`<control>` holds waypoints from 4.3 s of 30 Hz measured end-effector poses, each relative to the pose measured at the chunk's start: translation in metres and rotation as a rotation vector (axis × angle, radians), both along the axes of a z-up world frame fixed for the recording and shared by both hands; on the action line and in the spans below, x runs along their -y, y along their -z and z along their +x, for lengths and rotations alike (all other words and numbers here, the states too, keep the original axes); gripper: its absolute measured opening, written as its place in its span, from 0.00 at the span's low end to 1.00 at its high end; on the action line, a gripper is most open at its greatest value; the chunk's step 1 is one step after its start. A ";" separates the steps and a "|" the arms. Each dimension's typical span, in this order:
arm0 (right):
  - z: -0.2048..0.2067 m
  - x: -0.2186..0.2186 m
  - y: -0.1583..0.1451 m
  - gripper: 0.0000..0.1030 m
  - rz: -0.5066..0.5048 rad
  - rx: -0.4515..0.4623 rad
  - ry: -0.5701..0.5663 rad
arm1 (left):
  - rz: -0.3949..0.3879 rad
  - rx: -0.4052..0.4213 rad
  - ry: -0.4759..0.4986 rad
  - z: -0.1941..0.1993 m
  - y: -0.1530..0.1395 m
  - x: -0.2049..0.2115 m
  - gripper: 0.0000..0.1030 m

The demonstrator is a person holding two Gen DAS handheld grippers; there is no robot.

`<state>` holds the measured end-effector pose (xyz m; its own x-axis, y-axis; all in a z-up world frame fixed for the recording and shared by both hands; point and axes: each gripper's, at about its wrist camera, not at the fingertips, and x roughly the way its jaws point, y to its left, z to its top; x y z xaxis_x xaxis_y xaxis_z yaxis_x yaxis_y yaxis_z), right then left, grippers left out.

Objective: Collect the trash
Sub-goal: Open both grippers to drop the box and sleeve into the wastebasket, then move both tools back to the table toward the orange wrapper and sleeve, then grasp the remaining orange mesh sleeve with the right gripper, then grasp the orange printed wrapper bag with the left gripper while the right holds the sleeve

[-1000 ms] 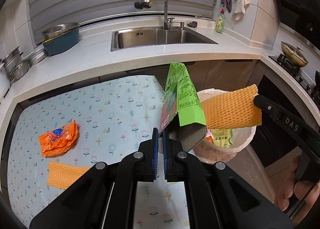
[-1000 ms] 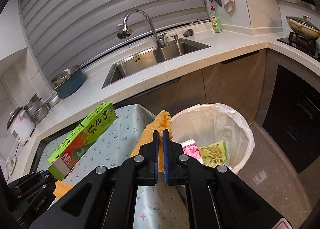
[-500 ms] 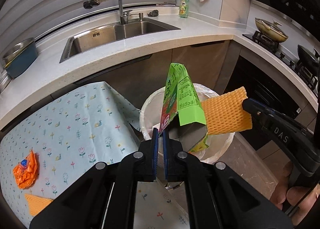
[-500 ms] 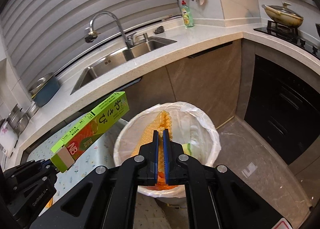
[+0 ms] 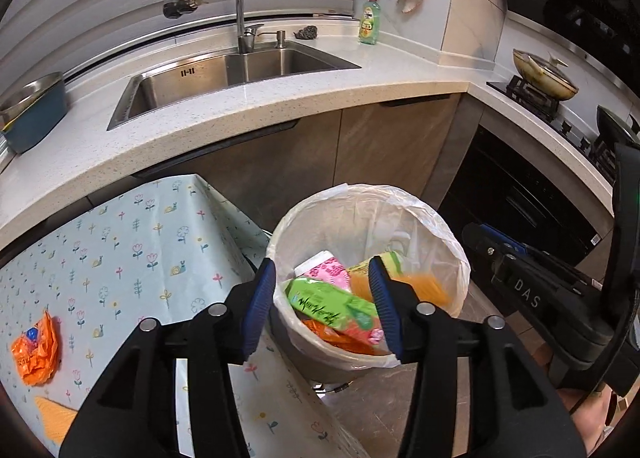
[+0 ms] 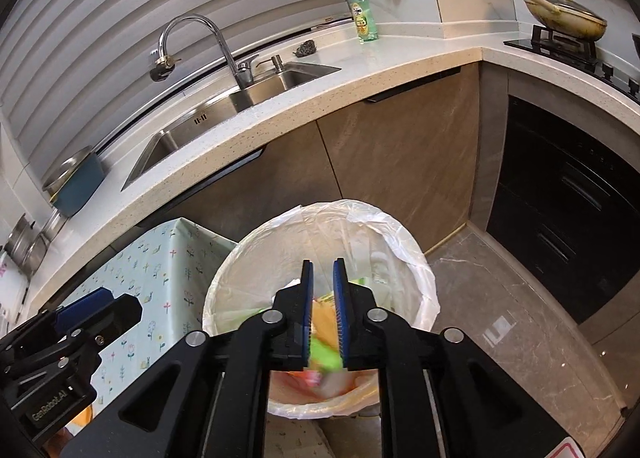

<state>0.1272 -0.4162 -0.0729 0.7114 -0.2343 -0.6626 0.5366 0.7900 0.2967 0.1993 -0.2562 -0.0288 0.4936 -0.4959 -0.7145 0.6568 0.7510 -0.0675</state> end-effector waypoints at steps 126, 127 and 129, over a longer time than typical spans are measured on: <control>0.061 -0.299 0.010 0.09 0.003 -0.059 -0.372 | 0.025 -0.080 -0.529 0.074 0.052 -0.371 0.80; 0.063 -0.296 0.008 0.09 0.006 -0.054 -0.366 | 0.035 -0.077 -0.523 0.078 0.055 -0.366 0.80; 0.070 -0.291 0.007 0.09 0.009 -0.050 -0.359 | 0.055 -0.082 -0.510 0.086 0.062 -0.358 0.79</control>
<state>0.1975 -0.1249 -0.0794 0.7143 0.0304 -0.6992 0.2397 0.9280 0.2852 0.2854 0.1015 -0.0904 0.6040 -0.1677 -0.7791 0.2009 0.9781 -0.0548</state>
